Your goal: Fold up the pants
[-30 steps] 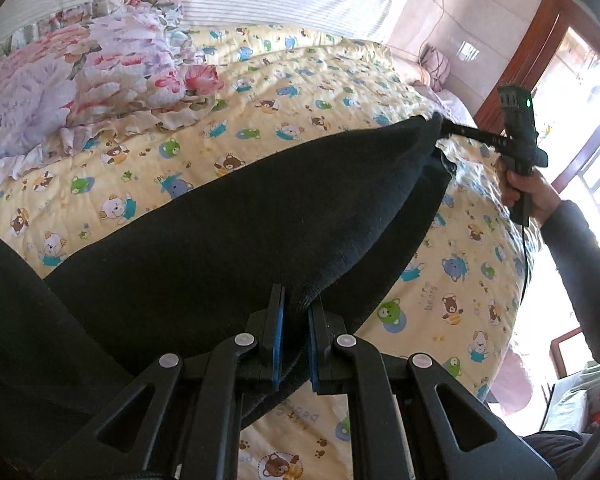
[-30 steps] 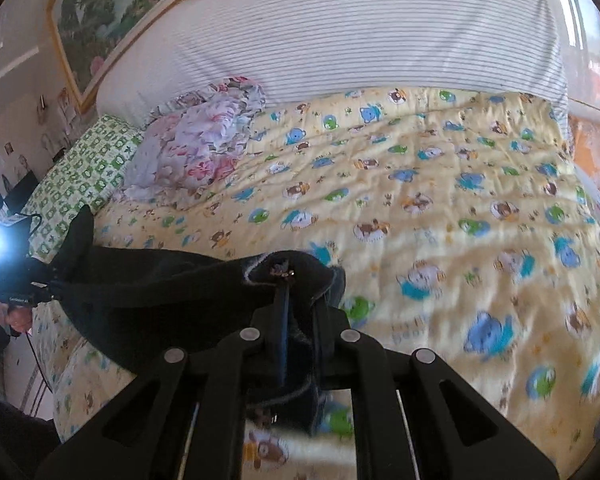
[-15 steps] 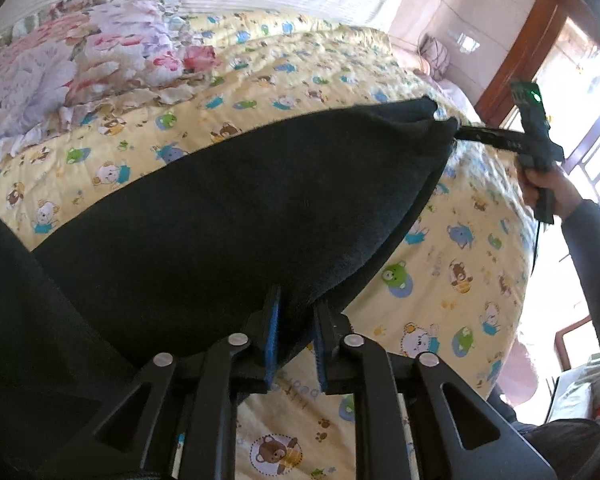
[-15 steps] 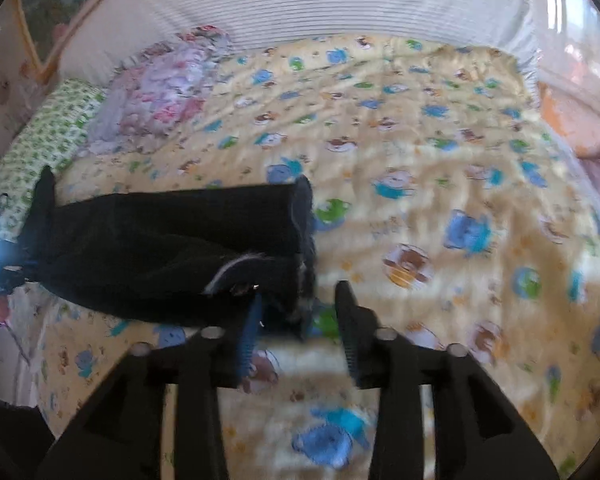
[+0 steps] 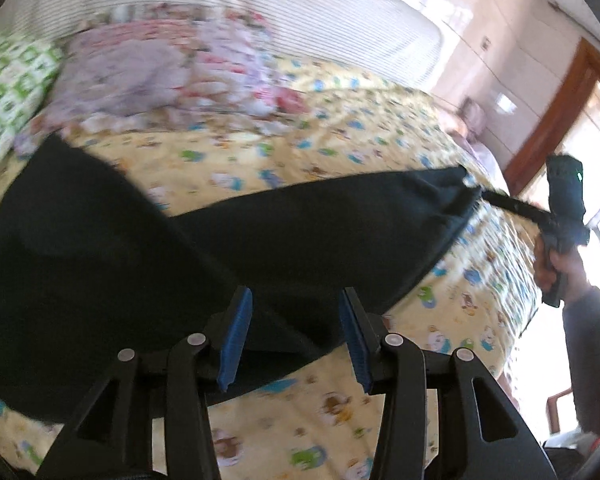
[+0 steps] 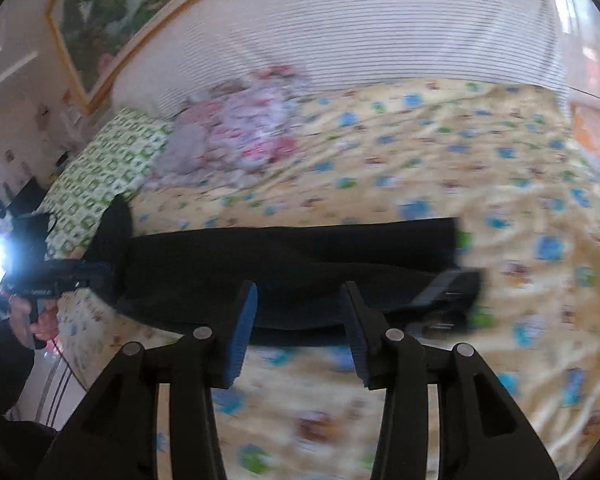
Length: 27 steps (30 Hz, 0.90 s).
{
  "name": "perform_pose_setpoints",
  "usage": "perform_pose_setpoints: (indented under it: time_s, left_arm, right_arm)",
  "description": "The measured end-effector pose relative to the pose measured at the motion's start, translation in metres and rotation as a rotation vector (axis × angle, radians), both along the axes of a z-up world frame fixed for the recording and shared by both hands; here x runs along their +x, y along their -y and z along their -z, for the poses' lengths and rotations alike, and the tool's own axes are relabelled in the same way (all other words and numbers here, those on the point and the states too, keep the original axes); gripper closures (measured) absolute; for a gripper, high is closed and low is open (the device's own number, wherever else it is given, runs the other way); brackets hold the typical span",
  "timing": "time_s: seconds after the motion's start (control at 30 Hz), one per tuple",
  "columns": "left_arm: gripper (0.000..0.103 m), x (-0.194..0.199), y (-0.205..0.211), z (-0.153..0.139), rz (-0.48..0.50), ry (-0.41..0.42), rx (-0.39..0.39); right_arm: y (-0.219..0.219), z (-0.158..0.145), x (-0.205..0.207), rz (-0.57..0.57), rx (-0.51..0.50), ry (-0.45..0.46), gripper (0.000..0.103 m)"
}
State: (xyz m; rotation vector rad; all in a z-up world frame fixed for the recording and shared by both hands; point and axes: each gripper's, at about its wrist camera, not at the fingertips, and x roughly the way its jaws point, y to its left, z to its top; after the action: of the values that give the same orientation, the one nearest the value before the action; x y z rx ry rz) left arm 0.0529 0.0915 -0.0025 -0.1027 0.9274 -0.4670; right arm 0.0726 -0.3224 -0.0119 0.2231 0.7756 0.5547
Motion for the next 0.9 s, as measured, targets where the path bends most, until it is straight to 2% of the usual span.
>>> perform_pose_setpoints:
  time_s: [0.1, 0.17, 0.47, 0.6, 0.7, 0.77, 0.9]
  left_arm:
    - [0.056, -0.002, -0.027, -0.003, -0.061, 0.004, -0.009]
    - [0.049, -0.002, -0.043, -0.004, -0.106, 0.01, -0.009]
    - [0.047, 0.007, -0.094, -0.016, -0.239, 0.041, -0.009]
    - [0.045, 0.016, -0.109, -0.024, -0.272, 0.06, 0.011]
    - [0.039, 0.026, -0.118, -0.029, -0.293, 0.071, 0.033]
    - [0.036, 0.036, -0.125, -0.034, -0.284, 0.078, 0.057]
    - [0.035, 0.057, -0.133, -0.036, -0.259, 0.069, 0.115]
  right_arm:
    - [-0.032, 0.001, 0.001, -0.057, 0.018, -0.005, 0.058]
    - [-0.053, 0.002, 0.005, -0.092, 0.028, -0.015, 0.058]
    - [-0.12, -0.002, 0.012, -0.201, 0.082, -0.031, 0.058]
    - [-0.151, -0.002, 0.015, -0.253, 0.104, -0.045, 0.057]
    - [-0.172, -0.002, 0.019, -0.287, 0.115, -0.055, 0.054]
    - [-0.185, -0.001, 0.022, -0.305, 0.123, -0.076, 0.052]
    - [-0.213, -0.002, 0.028, -0.344, 0.109, -0.085, 0.052]
